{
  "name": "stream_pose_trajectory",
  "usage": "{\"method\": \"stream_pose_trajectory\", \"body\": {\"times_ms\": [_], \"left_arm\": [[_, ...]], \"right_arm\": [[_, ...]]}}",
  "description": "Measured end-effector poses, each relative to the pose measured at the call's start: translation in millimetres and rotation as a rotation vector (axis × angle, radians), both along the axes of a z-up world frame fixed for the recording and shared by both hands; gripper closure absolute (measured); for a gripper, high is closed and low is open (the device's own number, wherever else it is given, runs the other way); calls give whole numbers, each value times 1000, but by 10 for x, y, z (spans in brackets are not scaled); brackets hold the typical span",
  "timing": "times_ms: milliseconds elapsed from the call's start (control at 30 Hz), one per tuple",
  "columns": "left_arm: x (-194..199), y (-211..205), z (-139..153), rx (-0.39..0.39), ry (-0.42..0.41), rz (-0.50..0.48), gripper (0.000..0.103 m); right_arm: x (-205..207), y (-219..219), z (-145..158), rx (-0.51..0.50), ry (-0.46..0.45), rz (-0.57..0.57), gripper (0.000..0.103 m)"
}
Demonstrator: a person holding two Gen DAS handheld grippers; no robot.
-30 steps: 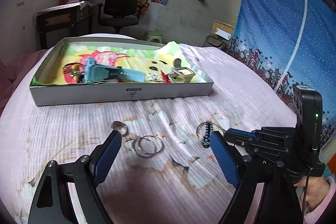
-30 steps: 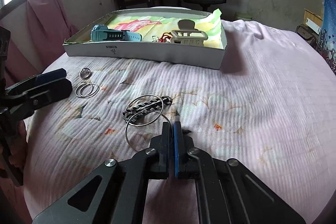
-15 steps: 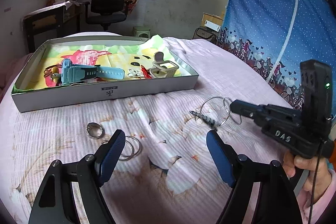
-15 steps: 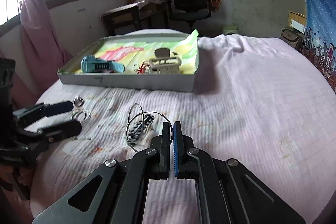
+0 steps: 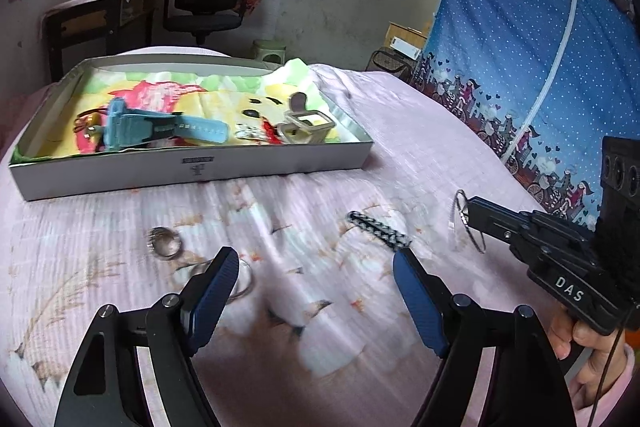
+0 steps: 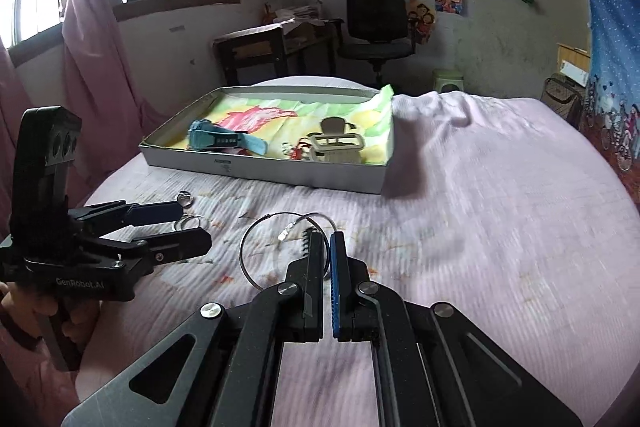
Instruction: Organize jewelry
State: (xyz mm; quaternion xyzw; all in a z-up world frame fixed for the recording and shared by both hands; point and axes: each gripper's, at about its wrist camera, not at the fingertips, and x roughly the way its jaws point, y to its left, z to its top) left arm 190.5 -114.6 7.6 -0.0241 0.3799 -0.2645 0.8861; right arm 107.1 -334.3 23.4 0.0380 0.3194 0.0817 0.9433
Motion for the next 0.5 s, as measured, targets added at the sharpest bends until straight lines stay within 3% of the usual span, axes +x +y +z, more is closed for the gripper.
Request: {"method": "stream_pose_trajectory", "body": {"times_ms": [500], "left_arm": [[265,-651,-116,60,146,-86,39]], "right_arm": [[115,-391,-90,25,40,-112,100]]}}
